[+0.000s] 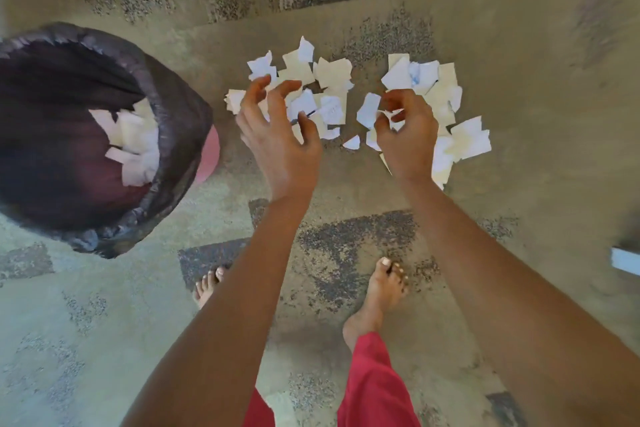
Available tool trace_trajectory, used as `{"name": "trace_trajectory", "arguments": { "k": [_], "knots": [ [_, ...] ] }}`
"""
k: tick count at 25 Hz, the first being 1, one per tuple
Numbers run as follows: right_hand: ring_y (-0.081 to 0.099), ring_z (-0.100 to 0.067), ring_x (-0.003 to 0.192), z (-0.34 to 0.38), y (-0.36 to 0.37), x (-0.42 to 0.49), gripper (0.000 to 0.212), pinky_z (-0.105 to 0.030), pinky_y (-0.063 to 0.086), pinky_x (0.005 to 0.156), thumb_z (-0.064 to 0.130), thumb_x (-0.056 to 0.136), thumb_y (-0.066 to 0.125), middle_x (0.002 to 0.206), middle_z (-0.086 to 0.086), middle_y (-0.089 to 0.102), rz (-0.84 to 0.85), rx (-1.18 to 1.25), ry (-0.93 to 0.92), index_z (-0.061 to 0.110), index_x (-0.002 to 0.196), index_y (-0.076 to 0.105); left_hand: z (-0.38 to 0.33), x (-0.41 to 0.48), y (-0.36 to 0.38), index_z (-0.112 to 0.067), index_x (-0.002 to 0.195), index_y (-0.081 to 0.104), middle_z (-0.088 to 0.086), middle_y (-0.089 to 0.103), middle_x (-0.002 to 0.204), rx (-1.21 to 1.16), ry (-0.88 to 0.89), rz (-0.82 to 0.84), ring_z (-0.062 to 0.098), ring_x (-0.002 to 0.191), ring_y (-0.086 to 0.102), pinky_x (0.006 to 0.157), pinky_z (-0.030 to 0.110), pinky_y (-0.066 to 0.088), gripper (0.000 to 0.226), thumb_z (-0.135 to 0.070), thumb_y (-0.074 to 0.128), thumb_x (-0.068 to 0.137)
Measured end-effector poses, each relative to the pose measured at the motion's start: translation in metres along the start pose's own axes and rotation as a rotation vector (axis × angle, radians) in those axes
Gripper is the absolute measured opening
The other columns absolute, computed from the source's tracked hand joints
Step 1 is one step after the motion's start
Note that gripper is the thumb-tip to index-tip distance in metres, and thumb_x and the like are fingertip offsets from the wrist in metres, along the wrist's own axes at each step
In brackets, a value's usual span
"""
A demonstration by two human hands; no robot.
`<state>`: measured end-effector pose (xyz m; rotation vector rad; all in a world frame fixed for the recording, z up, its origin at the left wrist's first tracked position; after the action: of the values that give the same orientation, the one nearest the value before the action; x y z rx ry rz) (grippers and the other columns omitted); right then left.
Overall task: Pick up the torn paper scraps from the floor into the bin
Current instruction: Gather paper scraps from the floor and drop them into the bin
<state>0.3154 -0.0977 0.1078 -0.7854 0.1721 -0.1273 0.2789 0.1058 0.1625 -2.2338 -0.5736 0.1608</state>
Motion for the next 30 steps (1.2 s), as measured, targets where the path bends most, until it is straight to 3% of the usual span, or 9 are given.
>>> {"name": "trace_trajectory", "arguments": {
  "k": [8,13,19,24,27,30],
  "knots": [
    [0.06,-0.026,0.089,-0.137,-0.038,0.014,0.027,-0.034,0.049,0.074,0.017,0.08,0.064,0.098,-0.003,0.065,-0.005,-0.116,0.136,0.018,0.107,0.061,-0.011,-0.059,0.145,-0.018,0.119,0.056,0.006,0.051,0.127,0.097,0.062,0.289,0.028,0.114,0.05,0.09,0.041,0.042,0.036,-0.019,0.062,0.084],
    [0.057,-0.025,0.1,-0.204,-0.04,0.025,0.03,-0.029,0.044,0.074,0.018,0.081,0.064,0.106,-0.004,0.062,0.077,-0.2,0.205,0.019,0.111,0.06,0.005,-0.083,0.222,-0.016,0.13,0.046,0.01,0.048,0.134,0.184,-0.03,0.481,0.032,0.124,0.044,0.094,0.05,0.045,0.058,-0.032,0.073,0.082],
    [0.032,-0.031,0.128,-0.277,-0.032,0.047,0.069,-0.042,0.042,0.101,0.038,0.071,0.077,0.136,-0.012,0.04,0.284,-0.368,0.369,0.021,0.13,0.046,0.031,-0.095,0.286,-0.01,0.151,0.015,0.021,0.022,0.152,0.423,-0.189,0.634,0.038,0.141,0.023,0.111,0.049,0.029,0.115,-0.052,0.082,0.067],
    [0.024,-0.035,0.133,-0.311,-0.034,0.072,0.109,-0.035,0.032,0.096,0.047,0.06,0.085,0.148,-0.01,0.025,0.332,-0.358,0.501,0.022,0.145,0.022,0.03,-0.061,0.31,-0.01,0.154,0.001,0.026,-0.001,0.158,0.617,-0.025,0.632,0.041,0.147,0.003,0.117,0.051,0.019,0.136,-0.064,0.081,0.058],
    [0.019,-0.038,0.136,-0.315,-0.031,0.078,0.122,-0.041,0.029,0.106,0.054,0.059,0.084,0.151,-0.013,0.018,0.323,-0.373,0.582,0.023,0.15,0.009,0.039,-0.04,0.317,-0.011,0.154,-0.003,0.026,0.002,0.158,0.621,-0.079,0.682,0.042,0.146,0.006,0.116,0.052,0.021,0.143,-0.066,0.082,0.053],
    [0.017,-0.037,0.135,-0.306,-0.018,0.072,0.125,-0.043,0.029,0.108,0.06,0.057,0.082,0.151,-0.013,0.016,0.315,-0.349,0.571,0.023,0.151,0.007,0.036,-0.048,0.32,-0.012,0.154,0.0,0.024,0.014,0.153,0.595,-0.107,0.706,0.04,0.141,0.018,0.112,0.051,0.028,0.143,-0.067,0.082,0.051]
  ]
}}
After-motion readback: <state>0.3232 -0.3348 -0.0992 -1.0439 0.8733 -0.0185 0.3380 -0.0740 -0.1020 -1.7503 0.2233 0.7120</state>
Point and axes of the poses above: each hand's wrist, its own x-axis towards the middle knuckle, its own y-axis out of the palm, z = x × y, the point moved 7 cm from there along x, towards the middle knuckle
